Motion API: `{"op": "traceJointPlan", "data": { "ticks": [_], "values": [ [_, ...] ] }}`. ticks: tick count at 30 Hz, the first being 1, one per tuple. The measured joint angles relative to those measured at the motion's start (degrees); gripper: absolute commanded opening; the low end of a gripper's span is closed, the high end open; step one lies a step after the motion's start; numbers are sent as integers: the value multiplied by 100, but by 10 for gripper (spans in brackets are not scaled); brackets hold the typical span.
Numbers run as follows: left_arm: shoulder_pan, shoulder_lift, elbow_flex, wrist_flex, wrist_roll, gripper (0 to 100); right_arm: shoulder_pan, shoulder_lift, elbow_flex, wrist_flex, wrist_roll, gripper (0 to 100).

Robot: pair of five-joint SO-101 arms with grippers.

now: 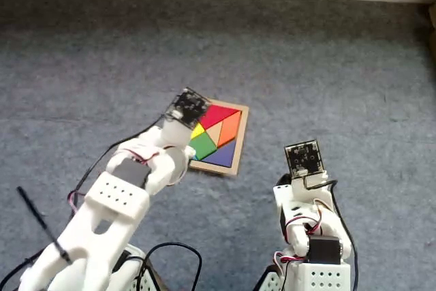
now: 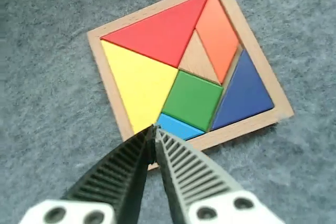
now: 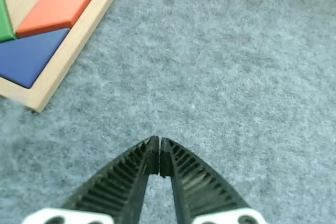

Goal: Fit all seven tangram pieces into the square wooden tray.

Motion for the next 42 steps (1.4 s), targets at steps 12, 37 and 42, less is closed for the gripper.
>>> {"op": "traceJointPlan", "data": {
  "ticks": [12, 37, 42],
  "values": [
    [-1046, -2796, 1908, 0, 0, 24, 0, 0, 0, 0, 0, 19],
    [-1908, -5846, 3270, 1635, 0, 23, -9, 0, 0, 9, 0, 20],
    [-1908, -5846, 3270, 2523, 0, 23, -782, 0, 0, 360, 0, 22]
  ]
}}
